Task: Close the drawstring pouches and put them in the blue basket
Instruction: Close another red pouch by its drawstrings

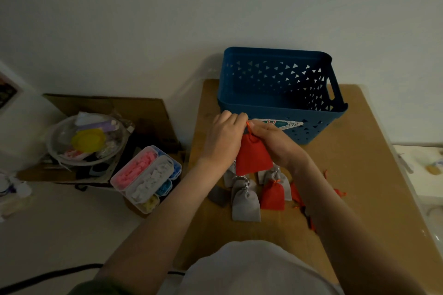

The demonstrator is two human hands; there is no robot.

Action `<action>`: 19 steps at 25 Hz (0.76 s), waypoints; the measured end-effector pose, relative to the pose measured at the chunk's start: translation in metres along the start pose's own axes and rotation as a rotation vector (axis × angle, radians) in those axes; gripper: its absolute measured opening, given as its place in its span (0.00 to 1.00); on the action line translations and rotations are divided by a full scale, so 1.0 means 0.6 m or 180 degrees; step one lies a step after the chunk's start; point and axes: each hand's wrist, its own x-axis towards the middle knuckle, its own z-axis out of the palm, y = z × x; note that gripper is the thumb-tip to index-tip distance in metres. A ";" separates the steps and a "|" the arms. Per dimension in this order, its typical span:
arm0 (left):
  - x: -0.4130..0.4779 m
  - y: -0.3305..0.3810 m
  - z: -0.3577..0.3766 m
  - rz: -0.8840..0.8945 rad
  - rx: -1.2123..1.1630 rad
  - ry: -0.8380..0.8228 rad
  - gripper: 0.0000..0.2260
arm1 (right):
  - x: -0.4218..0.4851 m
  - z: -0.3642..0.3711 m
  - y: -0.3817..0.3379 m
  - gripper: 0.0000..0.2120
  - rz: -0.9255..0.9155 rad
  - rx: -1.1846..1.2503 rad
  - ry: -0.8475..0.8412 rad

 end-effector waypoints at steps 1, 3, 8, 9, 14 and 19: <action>0.001 0.000 0.000 -0.0005 -0.0058 0.0055 0.02 | 0.001 0.000 0.002 0.11 -0.0022 0.0038 -0.0015; 0.000 0.002 -0.003 -0.0031 -0.0172 0.0121 0.07 | 0.002 0.000 0.005 0.11 -0.0054 0.0060 -0.0021; -0.001 0.010 -0.013 -0.0018 -0.0513 0.0370 0.11 | 0.003 -0.012 0.009 0.13 -0.0275 0.0456 -0.0127; -0.002 0.011 -0.013 -0.0020 -0.0591 0.0459 0.11 | 0.003 -0.013 0.008 0.15 -0.0306 0.0597 -0.0107; 0.000 0.019 -0.015 0.0013 -0.0851 0.0500 0.11 | -0.001 -0.012 -0.002 0.07 -0.0523 0.0807 0.0042; -0.004 0.019 -0.013 -0.0138 -0.0748 0.0364 0.12 | -0.006 -0.007 -0.002 0.09 -0.0563 0.0982 0.0192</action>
